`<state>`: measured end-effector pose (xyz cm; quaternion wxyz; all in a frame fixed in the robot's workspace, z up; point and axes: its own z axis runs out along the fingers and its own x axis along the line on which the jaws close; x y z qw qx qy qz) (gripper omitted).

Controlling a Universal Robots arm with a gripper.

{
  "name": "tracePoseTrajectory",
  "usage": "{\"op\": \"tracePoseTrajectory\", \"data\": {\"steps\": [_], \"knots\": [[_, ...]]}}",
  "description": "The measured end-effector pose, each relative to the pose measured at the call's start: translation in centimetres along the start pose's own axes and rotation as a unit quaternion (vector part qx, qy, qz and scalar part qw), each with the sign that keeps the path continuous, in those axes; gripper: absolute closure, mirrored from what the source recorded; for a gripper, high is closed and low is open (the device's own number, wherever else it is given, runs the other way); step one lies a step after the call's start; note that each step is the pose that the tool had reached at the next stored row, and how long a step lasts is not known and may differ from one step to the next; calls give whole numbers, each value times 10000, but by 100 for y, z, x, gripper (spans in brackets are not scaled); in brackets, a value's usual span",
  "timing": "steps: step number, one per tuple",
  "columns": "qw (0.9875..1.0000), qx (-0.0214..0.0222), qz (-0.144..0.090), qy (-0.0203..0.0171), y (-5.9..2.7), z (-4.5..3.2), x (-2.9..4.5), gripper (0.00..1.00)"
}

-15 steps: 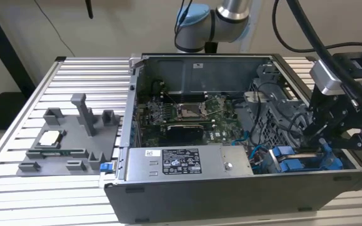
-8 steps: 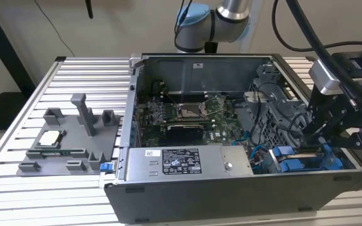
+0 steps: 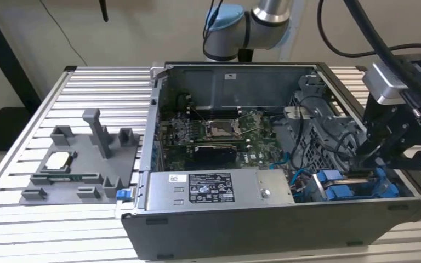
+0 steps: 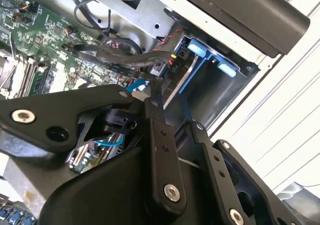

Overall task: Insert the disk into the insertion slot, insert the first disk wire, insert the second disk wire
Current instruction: 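Insert the second disk wire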

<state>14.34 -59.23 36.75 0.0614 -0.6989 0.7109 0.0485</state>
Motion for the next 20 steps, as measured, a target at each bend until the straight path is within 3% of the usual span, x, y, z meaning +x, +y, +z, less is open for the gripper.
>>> {"op": "tracePoseTrajectory", "data": {"steps": [7, 11, 20], "knots": [[9999, 73, -13, 106, -1, -79, -12, 70], [9999, 73, -14, 112, -2, -80, -12, 89], [9999, 73, -14, 113, -2, -80, -13, 89]]}}
